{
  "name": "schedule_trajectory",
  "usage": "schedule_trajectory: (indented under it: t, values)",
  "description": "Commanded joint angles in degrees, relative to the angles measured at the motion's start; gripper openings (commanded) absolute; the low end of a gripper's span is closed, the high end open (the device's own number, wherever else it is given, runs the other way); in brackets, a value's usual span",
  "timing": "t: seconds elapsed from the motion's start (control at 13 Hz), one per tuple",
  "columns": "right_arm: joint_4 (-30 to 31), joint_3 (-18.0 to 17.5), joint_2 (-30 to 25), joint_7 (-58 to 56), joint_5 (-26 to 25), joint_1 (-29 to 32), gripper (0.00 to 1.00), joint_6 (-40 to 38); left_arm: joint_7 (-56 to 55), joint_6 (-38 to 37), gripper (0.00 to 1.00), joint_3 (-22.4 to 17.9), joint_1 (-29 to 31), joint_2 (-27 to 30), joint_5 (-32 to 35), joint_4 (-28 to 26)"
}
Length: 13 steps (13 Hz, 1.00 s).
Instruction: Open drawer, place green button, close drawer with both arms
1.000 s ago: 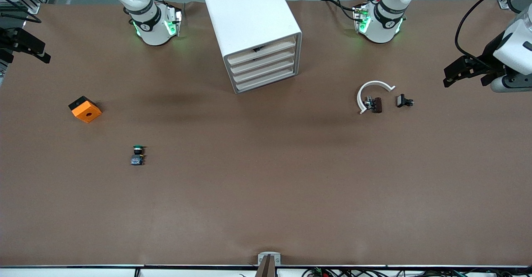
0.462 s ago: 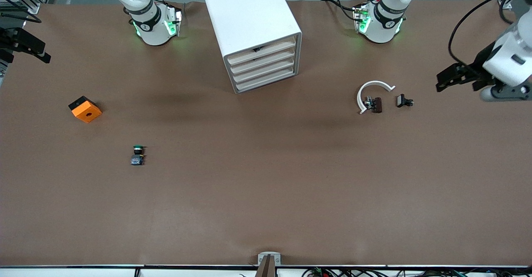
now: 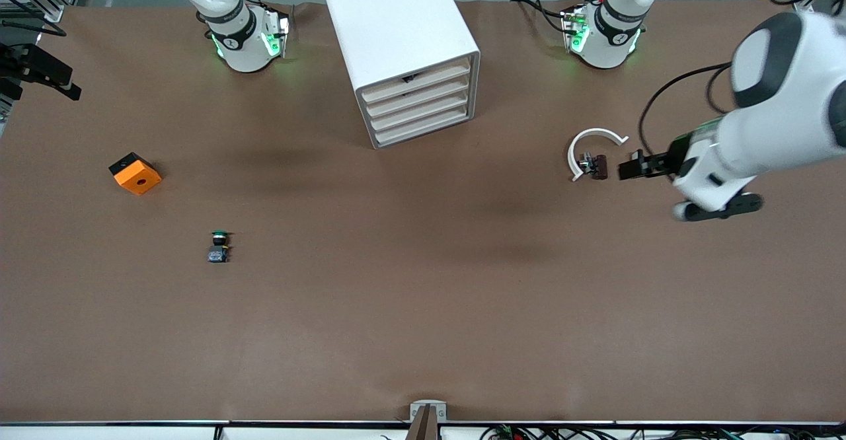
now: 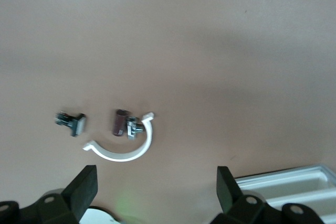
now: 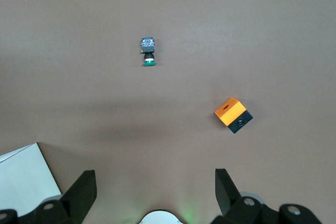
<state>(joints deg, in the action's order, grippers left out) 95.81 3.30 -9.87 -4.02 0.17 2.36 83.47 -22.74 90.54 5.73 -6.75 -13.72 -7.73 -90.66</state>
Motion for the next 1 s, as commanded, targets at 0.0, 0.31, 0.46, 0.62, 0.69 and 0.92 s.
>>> schedule_trajectory:
  t: [0.0, 0.31, 0.46, 0.62, 0.69, 0.92]
  values:
    - [0.96, 0.04, -1.2, -0.46, 0.71, -0.07, 1.0, -0.32, -9.22, 1.3, 1.0, -0.02, -4.39, -4.81, -0.62, 2.76]
    - [0.96, 0.04, -1.12, -0.46, 0.71, -0.07, 1.0, -0.5, -24.24, 1.48, 1.0, -0.02, -10.11, -12.63, -4.83, 6.54]
    - [0.96, 0.04, -1.12, -0.46, 0.71, -0.07, 1.0, -0.41, -30.15, 1.74, 1.0, -0.02, -12.31, -15.28, -5.28, 6.64]
    - [0.78, 0.04, -1.03, -0.46, 0.71, 0.02, 1.0, -0.41, -34.63, 2.01, 1.0, -0.02, -13.02, -17.82, -7.99, 6.55]
    - [0.7, 0.12, -1.03, -0.38, 0.71, 0.02, 1.0, -0.41, -37.44, 2.09, 1.0, -0.02, -13.37, -19.23, -10.44, 6.64]
    - [0.52, 0.21, -0.85, -0.46, 0.71, 0.1, 1.0, -0.41, -49.2, 2.18, 1.0, -0.02, -13.38, -24.24, -13.62, 7.25]
